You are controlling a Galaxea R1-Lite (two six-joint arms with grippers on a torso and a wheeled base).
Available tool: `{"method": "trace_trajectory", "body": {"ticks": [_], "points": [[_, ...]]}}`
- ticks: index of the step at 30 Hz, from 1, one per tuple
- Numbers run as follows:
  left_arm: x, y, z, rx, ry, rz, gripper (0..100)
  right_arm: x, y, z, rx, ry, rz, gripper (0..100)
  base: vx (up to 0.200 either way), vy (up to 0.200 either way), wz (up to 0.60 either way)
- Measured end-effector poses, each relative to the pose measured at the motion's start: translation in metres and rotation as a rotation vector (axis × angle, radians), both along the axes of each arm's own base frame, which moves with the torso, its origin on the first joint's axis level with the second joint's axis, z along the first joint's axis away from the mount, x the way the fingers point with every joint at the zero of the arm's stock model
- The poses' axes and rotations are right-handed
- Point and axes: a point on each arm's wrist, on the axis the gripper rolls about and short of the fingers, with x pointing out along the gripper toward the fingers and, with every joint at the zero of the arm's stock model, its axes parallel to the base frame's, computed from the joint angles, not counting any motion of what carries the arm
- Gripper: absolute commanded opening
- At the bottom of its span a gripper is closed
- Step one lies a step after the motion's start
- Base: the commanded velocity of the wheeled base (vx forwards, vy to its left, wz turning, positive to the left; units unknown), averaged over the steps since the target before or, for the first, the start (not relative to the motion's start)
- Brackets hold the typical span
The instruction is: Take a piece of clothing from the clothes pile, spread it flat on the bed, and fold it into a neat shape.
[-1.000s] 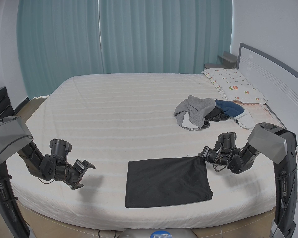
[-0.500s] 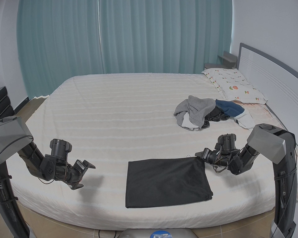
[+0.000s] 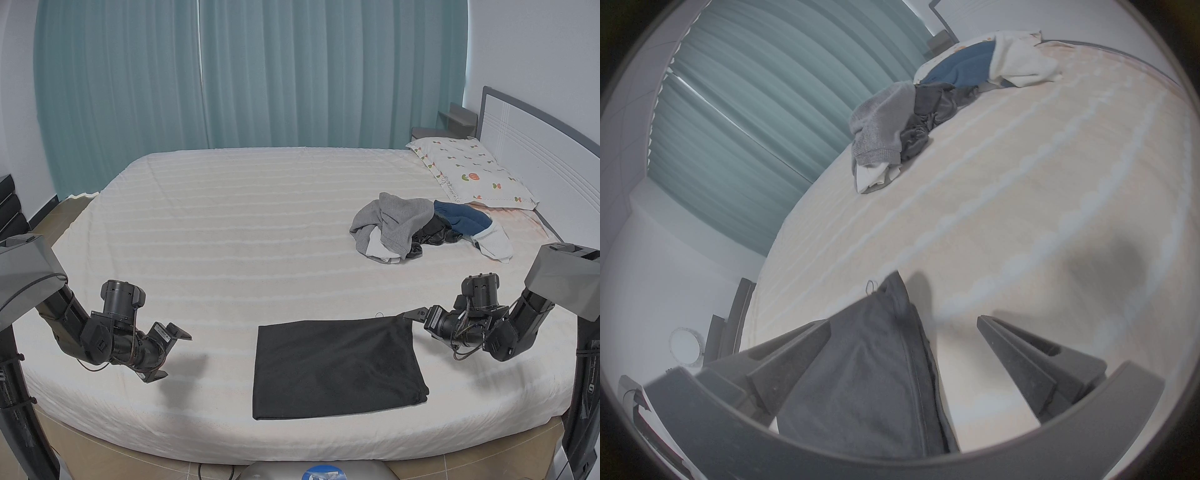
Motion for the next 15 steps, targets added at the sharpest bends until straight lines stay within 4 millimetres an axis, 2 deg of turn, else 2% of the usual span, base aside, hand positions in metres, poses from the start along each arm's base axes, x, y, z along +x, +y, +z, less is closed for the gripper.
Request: {"method": "trace_trajectory", "body": {"ticks": [2, 11, 15], "points": [[0.0, 0.0, 0.0, 0.0, 0.0, -0.001, 100, -0.013, 0.0, 0.003, 0.0, 0.012, -0.021, 100, 0.0, 0.0, 0.0], [-0.001, -0.001, 0.0, 0.0, 0.003, 0.0, 100, -0.083, 0.023, 0.017, 0.032, 0.035, -0.126, 100, -0.2, 0.0, 0.0], [-0.004, -0.001, -0.001, -0.005, 0.009, -0.005, 100, -0.101, 0.03, 0.023, 0.094, 0.047, -0.157, 100, 0.0, 0.0, 0.0]]}}
